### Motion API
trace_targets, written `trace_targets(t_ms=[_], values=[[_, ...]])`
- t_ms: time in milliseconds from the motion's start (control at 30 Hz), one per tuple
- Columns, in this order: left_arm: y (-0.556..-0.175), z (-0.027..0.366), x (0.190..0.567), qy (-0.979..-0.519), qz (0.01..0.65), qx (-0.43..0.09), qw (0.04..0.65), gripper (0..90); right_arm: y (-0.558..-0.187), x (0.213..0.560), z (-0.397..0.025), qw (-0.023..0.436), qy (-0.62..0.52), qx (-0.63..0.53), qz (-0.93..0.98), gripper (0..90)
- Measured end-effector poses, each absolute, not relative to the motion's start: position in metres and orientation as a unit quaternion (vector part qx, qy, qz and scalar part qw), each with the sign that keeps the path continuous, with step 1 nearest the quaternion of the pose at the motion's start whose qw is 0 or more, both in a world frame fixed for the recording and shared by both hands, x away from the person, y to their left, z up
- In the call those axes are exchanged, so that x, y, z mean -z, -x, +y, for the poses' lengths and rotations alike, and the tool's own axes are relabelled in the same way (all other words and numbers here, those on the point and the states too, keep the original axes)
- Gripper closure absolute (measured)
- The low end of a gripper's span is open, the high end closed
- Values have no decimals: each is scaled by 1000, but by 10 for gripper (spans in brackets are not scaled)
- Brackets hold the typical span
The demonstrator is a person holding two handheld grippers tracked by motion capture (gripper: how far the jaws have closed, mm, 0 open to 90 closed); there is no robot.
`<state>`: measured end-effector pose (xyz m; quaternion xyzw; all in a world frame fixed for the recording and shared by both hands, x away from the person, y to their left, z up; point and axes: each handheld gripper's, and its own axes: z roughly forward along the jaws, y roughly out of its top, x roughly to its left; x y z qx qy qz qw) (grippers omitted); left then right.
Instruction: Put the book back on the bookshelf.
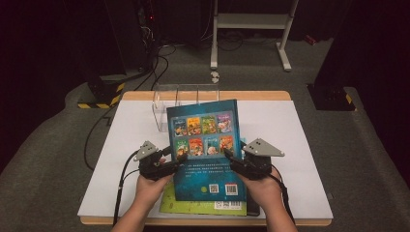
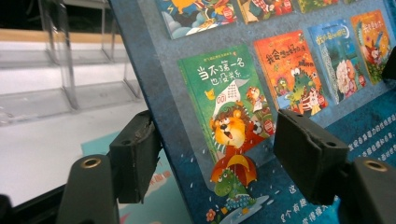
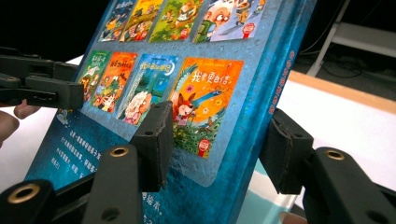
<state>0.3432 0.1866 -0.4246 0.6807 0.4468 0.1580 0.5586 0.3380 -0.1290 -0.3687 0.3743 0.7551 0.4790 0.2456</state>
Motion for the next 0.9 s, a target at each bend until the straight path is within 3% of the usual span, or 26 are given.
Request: trace_targets(t_ms=[900], values=[[-323, 202, 402, -629, 429, -262, 593, 523, -331, 342, -106, 316, -341, -508, 725, 519]])
